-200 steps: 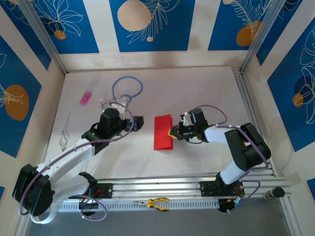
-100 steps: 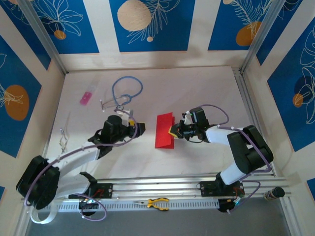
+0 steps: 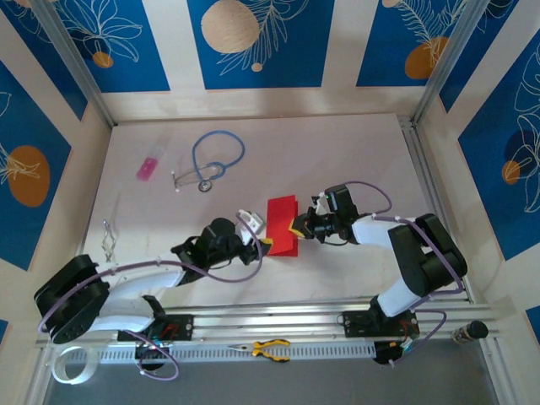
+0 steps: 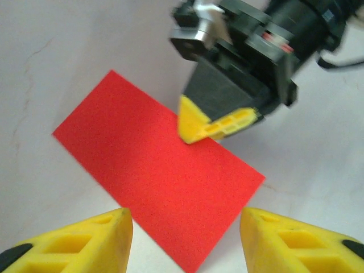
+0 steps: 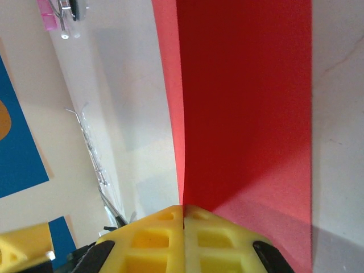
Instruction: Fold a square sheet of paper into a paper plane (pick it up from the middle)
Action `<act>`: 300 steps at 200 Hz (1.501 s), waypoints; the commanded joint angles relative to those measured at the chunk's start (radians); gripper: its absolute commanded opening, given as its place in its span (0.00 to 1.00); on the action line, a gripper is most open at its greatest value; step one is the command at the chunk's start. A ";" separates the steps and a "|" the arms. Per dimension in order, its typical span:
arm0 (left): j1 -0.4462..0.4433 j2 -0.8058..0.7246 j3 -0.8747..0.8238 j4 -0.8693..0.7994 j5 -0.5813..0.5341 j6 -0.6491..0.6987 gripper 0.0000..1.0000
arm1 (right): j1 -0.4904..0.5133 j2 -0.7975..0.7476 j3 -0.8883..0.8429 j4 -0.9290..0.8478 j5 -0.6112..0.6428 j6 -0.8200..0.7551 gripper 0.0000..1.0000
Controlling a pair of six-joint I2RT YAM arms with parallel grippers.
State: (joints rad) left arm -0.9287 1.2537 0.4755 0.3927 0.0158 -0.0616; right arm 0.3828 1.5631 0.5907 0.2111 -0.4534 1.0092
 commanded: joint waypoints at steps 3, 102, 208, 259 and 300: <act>-0.063 0.045 0.008 0.019 -0.043 0.155 0.55 | -0.009 0.021 0.029 -0.029 -0.040 0.018 0.06; -0.328 0.415 0.166 0.272 -0.493 0.333 0.68 | -0.029 0.003 0.028 -0.056 -0.050 0.023 0.06; -0.355 0.495 0.207 0.213 -0.597 0.321 0.57 | -0.033 -0.034 0.014 -0.075 -0.029 0.020 0.06; -0.355 0.504 0.212 0.209 -0.620 0.325 0.48 | -0.032 -0.034 0.012 -0.078 -0.026 0.017 0.06; -0.355 0.497 0.214 0.204 -0.617 0.324 0.35 | -0.032 -0.032 0.008 -0.078 -0.024 0.016 0.07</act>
State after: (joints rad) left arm -1.2770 1.7508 0.6666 0.6056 -0.5842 0.2665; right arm 0.3550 1.5463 0.6048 0.1627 -0.4744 1.0275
